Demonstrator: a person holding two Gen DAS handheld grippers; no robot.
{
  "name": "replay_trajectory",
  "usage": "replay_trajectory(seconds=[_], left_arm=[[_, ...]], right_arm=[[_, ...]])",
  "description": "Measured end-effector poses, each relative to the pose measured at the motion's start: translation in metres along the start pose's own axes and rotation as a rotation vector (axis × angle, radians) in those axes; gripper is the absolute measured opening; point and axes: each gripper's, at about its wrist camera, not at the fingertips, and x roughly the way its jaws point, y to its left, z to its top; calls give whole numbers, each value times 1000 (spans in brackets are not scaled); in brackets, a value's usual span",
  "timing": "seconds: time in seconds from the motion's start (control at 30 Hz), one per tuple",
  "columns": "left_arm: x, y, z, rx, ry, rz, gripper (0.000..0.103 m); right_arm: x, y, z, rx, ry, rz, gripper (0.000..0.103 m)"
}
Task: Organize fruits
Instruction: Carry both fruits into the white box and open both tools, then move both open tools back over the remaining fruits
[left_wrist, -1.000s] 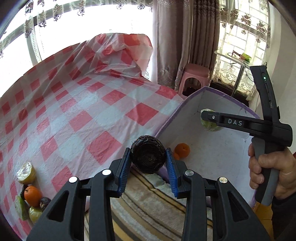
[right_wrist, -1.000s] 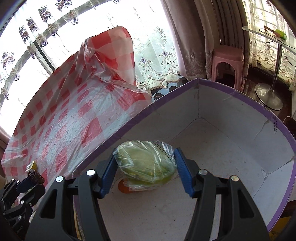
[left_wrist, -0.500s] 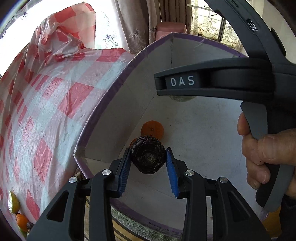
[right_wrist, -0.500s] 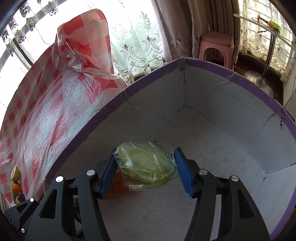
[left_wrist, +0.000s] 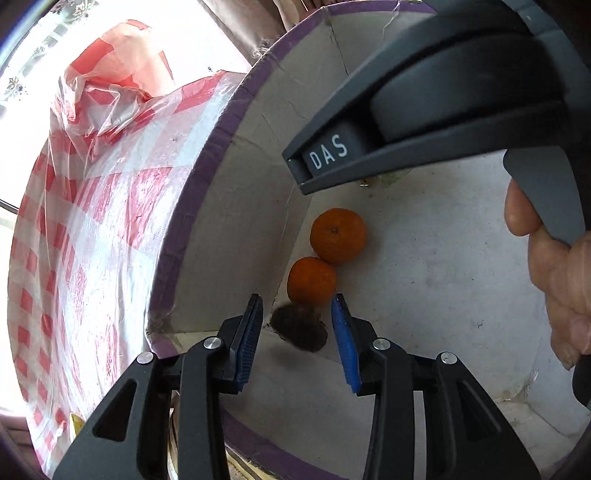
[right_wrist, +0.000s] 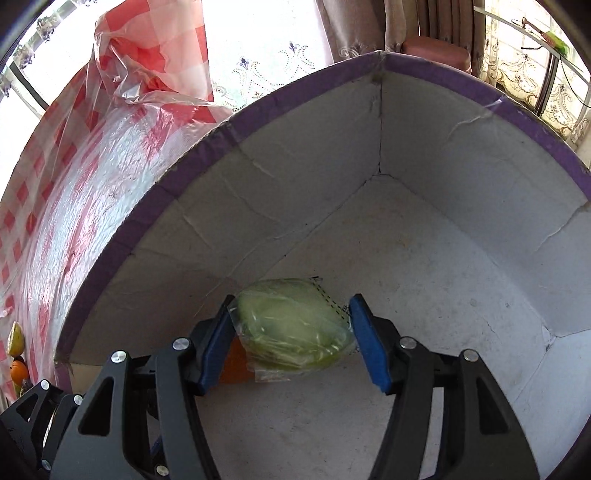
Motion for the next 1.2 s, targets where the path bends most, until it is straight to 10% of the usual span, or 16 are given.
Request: replay_trajectory(seconds=[0.37, 0.47, 0.93, 1.2], left_arm=[[-9, -2, -3, -22, -34, 24, 49], [-19, 2, -3, -39, -82, 44, 75], [-76, 44, -25, -228, -267, 7, 86], [-119, 100, -71, -460, -438, 3, 87]], right_arm=[[-3, 0, 1, -1, -18, 19, 74], [-9, -2, 2, 12, -41, 29, 79], [-89, -11, 6, 92, -300, 31, 82], [-139, 43, -13, -93, -465, 22, 89]])
